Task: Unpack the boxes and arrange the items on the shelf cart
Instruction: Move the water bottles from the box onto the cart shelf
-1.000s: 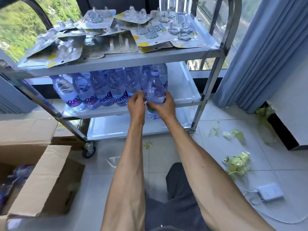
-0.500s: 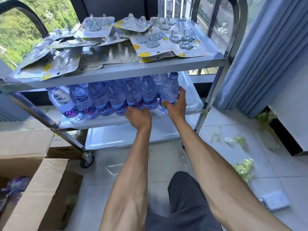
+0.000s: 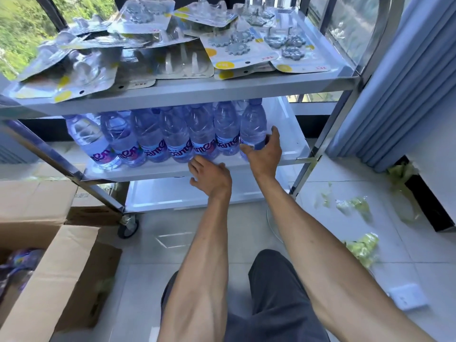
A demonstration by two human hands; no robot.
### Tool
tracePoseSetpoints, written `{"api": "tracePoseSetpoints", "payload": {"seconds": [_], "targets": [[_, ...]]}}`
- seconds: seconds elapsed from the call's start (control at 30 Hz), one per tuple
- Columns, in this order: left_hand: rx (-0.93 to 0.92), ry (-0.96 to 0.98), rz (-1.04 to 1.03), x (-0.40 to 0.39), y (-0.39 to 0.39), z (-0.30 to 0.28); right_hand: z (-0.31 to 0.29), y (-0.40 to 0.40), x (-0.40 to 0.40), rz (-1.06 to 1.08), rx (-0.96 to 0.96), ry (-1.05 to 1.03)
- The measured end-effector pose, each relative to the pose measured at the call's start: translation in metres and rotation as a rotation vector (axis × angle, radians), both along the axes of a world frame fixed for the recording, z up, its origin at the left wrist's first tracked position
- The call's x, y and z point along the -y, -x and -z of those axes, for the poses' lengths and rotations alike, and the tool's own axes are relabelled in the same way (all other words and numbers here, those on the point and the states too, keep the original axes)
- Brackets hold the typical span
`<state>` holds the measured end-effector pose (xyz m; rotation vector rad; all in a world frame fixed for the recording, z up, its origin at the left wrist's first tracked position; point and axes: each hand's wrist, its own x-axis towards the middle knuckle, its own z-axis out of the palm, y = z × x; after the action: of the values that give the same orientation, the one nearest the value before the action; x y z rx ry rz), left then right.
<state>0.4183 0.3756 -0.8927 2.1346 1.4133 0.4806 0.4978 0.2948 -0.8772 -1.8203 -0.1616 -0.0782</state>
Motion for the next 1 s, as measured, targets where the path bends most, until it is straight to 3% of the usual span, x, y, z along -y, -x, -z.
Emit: {"api": "tracePoseSetpoints", "payload": {"seconds": [0.1,0.3,0.7,0.87,1.0], "targets": [[-0.012,0.021,-0.019,0.003,-0.003,-0.001,0.002,0.007,-0.011,0.083,0.051,0.066],[0.015,-0.002,-0.007,-0.003,0.001,0.003,0.011,0.009,-0.006,0.0,0.102,-0.038],[0.049,-0.007,0.016,-0.009,0.004,0.003,0.014,-0.016,-0.022,0.107,0.069,0.11],[0.074,-0.023,0.012,-0.009,0.005,0.006,0.017,-0.021,-0.014,-0.084,-0.013,-0.04],[0.066,-0.022,0.015,-0.009,0.005,0.006,0.021,-0.022,-0.006,-0.073,0.008,-0.019]]}}
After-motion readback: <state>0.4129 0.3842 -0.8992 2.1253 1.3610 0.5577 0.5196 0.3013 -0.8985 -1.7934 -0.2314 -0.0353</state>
